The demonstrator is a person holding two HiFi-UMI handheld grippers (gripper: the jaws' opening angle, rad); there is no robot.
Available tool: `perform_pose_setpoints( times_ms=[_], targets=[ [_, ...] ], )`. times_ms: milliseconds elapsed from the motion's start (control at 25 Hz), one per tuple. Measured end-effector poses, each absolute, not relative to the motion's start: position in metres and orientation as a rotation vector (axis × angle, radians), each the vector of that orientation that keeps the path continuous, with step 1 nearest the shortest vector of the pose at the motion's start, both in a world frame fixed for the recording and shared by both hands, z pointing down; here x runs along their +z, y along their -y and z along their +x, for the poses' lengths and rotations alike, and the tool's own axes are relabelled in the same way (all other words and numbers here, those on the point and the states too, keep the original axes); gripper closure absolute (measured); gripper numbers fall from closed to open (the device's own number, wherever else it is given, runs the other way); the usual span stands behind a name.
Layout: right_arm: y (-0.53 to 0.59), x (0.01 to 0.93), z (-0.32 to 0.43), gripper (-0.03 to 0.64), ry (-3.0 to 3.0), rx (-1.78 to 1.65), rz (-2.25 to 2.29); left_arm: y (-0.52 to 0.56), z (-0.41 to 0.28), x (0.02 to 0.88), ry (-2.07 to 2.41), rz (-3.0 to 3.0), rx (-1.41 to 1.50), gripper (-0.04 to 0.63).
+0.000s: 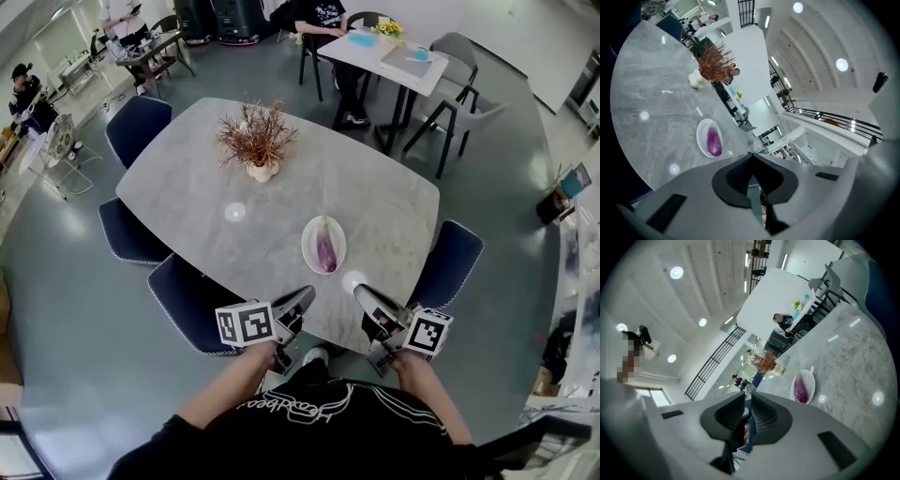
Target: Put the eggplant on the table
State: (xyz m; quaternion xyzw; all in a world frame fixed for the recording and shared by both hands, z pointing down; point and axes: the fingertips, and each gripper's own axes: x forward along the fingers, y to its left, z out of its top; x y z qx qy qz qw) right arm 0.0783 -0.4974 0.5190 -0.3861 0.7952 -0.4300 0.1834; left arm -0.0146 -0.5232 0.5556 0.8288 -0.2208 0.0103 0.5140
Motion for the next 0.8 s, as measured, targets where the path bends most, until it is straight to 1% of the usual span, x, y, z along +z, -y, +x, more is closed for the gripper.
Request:
perform_pose_setpoints(
  times_ms=[40, 120, 160, 440, 800],
  targets=[
    [0.483, 0.511, 0.074, 0.568, -2.284, -1.173, -1.085, 0.51, -0.018, 0.546, 0.515, 2.024, 0.013, 0.587],
    [0.453, 0.497, 0.066, 0.607, -2.366, -1.084, -1.096, 0.482, -0.024, 0.525, 0.484, 2.105, 0.005, 0.588],
    [0.437, 0.491, 0.062, 0.61, -2.404, -1.041, -1.103, 0.466, -0.026, 0.513, 0.467, 2.154, 0.002, 0.587],
    [0.326, 0.454, 0.027, 0.609, -2.627, -0.877, -1.057, 0.35, -0.037, 0.454, 0.368, 2.493, 0.057, 0.588],
    [0.237, 0.459, -0.007, 0.611, -2.77, -0.831, -0.964, 0.254, -0.046, 0.452, 0.326, 2.686, 0.144, 0.588]
  ],
)
